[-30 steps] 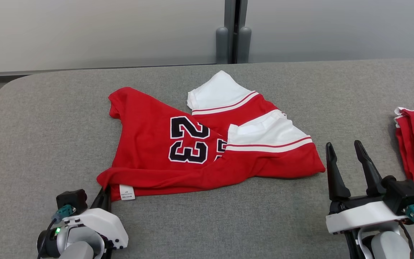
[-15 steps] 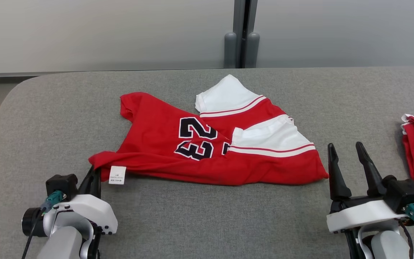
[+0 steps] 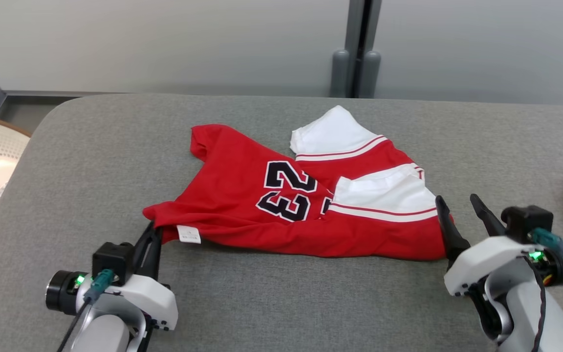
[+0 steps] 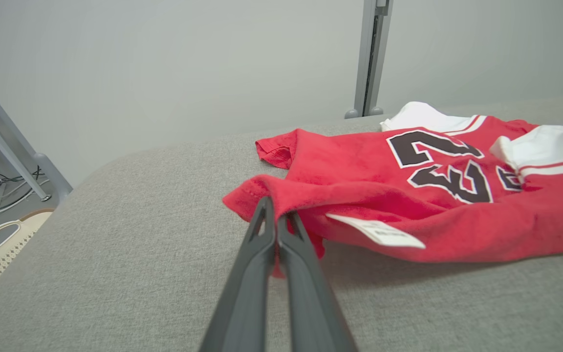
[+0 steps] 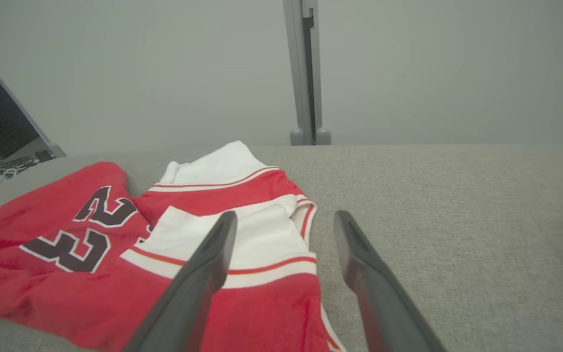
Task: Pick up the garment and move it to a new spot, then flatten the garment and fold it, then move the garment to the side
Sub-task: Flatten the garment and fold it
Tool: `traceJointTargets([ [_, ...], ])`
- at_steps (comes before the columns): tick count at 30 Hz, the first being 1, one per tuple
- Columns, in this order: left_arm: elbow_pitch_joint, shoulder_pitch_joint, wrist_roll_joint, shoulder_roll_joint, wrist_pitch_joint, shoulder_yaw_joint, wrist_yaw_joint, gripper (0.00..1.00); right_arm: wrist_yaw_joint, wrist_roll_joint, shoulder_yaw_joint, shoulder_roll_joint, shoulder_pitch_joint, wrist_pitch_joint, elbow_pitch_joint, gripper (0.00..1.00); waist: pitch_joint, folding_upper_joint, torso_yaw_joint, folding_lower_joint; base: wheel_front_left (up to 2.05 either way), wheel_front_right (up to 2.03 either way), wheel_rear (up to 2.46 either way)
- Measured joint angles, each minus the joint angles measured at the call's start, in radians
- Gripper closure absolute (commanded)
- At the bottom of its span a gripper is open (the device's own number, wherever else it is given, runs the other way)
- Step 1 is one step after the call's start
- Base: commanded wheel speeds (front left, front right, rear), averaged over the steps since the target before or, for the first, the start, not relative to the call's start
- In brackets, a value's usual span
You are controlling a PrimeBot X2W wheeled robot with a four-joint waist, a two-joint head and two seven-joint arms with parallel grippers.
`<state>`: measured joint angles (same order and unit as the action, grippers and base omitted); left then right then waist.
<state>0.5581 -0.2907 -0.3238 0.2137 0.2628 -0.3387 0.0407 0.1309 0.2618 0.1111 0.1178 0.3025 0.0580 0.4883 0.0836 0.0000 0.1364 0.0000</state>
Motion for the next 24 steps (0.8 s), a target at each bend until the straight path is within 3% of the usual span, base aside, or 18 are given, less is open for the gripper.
traceJointTargets([
  [6, -0.037, 0.015, 0.037, -0.014, -0.012, -0.058, 0.004, 1.0, 0.0, 0.133, 0.085, 0.073, 0.132, -0.137, 0.122, 0.0, 0.011, 0.0, 0.042, 0.0, 0.0, 0.0, 0.0],
  [12, -0.04, 0.012, 0.058, -0.04, -0.016, -0.1, 0.003, 1.0, 0.0, 0.268, 0.07, 0.118, 0.255, -0.226, 0.255, 0.0, 0.035, 0.0, 0.084, 0.0, 0.0, 0.0, 0.0],
  [24, -0.017, -0.032, 0.061, -0.091, -0.01, -0.139, -0.004, 1.0, 0.0, 0.3, 0.079, 0.16, 0.415, -0.259, 0.474, 0.0, 0.092, 0.0, 0.157, 0.0, 0.0, 0.0, 0.0],
])
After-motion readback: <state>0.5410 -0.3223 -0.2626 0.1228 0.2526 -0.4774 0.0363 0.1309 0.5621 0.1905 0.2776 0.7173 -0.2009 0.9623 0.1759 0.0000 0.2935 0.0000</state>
